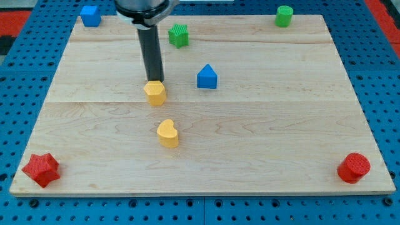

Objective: Move your arm towards bottom center

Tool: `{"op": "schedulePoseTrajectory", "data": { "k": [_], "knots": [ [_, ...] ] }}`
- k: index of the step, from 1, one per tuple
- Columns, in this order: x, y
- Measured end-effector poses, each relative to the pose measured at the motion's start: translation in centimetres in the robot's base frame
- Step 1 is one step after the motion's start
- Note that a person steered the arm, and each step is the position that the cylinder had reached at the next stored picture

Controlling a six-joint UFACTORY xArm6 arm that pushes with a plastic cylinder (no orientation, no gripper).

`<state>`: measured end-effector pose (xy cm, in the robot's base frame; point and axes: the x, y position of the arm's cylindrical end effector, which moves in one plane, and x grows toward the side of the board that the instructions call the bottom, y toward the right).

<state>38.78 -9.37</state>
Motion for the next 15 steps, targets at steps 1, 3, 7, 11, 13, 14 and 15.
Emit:
{"op": "schedulePoseTrajectory", "data": {
  "k": [1, 3, 7, 11, 13, 14, 15],
  "knots": [
    [0.0, 0.0],
    [0.0, -1.5],
    [1.8, -7.0],
    [6.6, -7.2],
    [8.3, -6.5],
    [9.0, -6.3],
    [10.2, -6.2]
  ]
}}
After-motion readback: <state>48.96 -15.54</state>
